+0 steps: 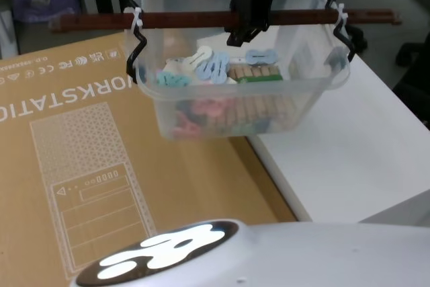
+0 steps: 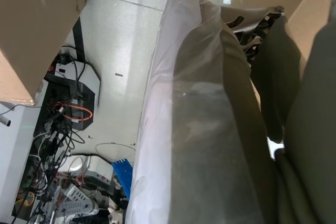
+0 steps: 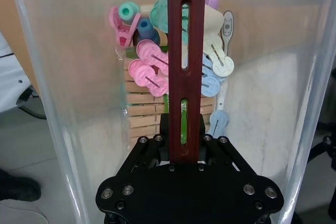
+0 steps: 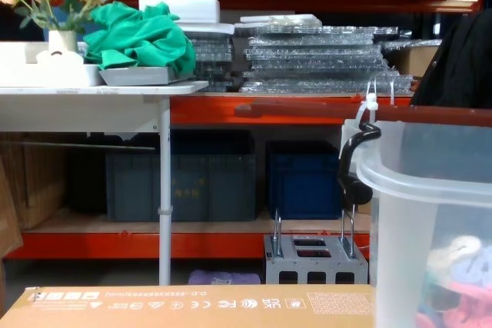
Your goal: Use one hand to grasp the basket and place it at the designated location.
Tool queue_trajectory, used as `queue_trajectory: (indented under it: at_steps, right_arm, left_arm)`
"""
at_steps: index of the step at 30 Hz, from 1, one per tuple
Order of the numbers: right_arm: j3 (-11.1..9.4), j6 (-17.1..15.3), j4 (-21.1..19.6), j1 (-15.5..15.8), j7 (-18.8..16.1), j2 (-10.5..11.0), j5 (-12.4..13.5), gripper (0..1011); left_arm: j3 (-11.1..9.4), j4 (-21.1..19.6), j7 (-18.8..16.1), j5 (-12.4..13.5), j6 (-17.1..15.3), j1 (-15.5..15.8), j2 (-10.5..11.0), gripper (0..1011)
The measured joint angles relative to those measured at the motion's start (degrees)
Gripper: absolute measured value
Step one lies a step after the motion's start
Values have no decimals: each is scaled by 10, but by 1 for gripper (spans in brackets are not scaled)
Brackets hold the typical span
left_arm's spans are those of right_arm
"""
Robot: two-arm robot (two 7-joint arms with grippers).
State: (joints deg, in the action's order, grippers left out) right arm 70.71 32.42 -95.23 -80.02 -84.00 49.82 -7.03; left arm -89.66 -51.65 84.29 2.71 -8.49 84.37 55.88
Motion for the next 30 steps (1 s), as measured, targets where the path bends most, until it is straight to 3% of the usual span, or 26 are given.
queue_trajectory:
  at_steps: [17, 25, 30]
  right_arm:
    - [32, 49, -68, 0, 17, -12, 0, 228]
    - [42, 42, -87, 5, 36, -25, -11, 228]
    - [51, 21, -98, 12, 53, -37, -35, 228]
  left_arm:
    - [0, 0, 0, 0, 0, 0, 0, 0]
    - [0, 0, 0, 0, 0, 0, 0, 0]
    - [0, 0, 0, 0, 0, 0, 0, 0]
